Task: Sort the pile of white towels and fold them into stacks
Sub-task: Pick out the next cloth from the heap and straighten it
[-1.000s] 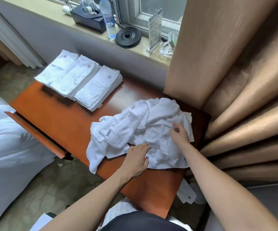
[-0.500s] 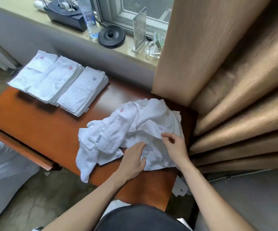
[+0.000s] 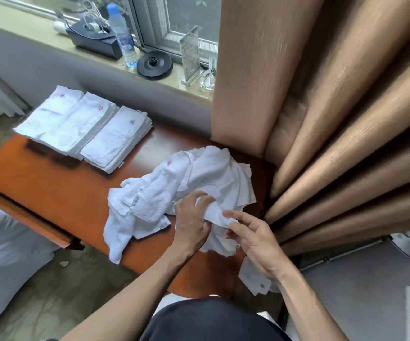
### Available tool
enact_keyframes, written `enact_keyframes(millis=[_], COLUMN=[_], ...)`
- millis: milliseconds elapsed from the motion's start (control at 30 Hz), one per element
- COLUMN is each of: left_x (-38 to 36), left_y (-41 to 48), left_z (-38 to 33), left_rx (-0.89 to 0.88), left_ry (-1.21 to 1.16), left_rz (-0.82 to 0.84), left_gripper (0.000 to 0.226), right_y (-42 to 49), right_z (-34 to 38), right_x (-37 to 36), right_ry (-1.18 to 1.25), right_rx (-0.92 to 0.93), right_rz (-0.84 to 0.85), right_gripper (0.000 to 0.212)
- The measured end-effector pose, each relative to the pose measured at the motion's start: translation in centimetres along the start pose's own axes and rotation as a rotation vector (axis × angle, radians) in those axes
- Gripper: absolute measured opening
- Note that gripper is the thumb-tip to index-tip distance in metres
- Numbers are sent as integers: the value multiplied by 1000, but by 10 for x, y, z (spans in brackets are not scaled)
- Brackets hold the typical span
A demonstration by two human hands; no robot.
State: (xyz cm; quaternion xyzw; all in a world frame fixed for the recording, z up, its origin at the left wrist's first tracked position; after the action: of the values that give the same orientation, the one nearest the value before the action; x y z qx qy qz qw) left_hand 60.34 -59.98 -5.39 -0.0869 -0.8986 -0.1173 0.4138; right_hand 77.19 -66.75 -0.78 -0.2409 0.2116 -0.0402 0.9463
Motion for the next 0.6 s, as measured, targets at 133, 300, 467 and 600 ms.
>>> enact_keyframes(millis=[133,300,467,600], left_x=[5,26,24,19], left_y=[-21,-38,-60,-67], left_z=[-4,-10,-32,-48], left_rx=[131,331,321,309], left_ry=[12,-192,-288,-385], left_rz=[65,65,11,-54], left_gripper=[41,31,31,30], right_y=[-21,-25,-37,-46], right_z=[6,2,-12,-19], right_x=[22,46,69,75], right_ry=[215,134,-272,-608], right_rx=[12,55,183,316], right_rz=[-15,-105,-97,-287], right_gripper=[32,21,34,21])
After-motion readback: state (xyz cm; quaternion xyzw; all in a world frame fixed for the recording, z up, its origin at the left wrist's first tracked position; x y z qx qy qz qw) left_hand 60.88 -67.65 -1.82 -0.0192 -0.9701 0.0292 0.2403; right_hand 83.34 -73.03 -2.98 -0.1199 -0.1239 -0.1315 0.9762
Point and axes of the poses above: each hand's wrist, its own y-axis towards the middle knuckle, its own x-axis out of the back of the hand, z = x × y, the point moved 1 cm from there along y, towards the middle knuckle, and after that the axes turned 1 degree about -x, right-handed, at the moved point
